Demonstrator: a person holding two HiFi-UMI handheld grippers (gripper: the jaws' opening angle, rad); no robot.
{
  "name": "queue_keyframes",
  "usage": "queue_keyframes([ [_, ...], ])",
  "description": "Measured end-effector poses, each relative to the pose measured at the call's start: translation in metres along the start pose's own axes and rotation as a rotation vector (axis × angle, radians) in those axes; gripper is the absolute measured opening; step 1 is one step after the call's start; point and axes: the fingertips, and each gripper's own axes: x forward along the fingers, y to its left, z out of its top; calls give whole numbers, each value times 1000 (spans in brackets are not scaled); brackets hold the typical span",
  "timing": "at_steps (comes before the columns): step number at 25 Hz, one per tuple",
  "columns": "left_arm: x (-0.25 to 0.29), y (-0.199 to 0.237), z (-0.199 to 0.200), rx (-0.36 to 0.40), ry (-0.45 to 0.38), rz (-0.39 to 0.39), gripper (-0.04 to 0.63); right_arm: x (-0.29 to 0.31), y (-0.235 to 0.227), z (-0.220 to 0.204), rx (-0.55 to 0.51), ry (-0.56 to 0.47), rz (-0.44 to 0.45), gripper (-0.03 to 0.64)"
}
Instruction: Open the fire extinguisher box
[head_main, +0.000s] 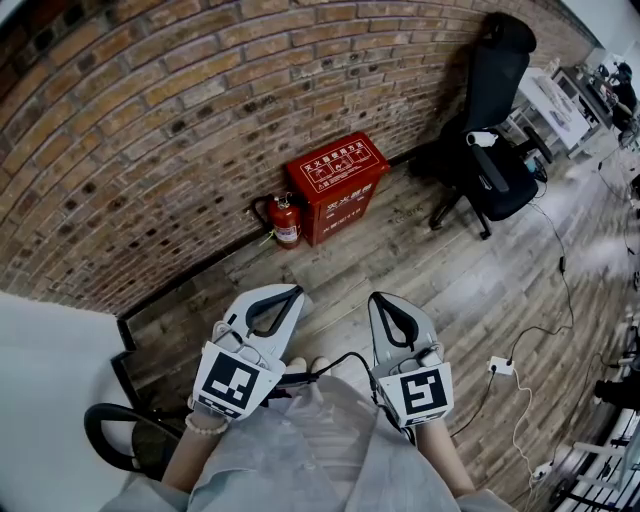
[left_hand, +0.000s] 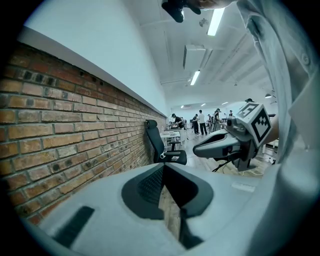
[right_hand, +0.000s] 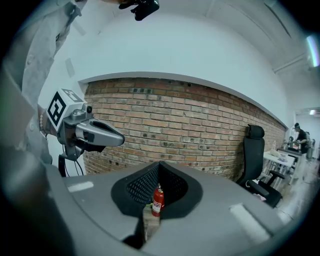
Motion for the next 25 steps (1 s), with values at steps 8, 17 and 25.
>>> queue_keyframes([
  [8, 10, -14, 5, 2, 0, 23, 0, -13, -15, -4, 8, -17, 9, 6],
  [17, 13, -31, 7, 10, 1, 58, 0, -29, -24, -12, 2, -31, 30, 6],
  [25, 17, -33, 11, 17, -5, 75, 0, -26, -30, -10, -16, -40, 42, 6],
])
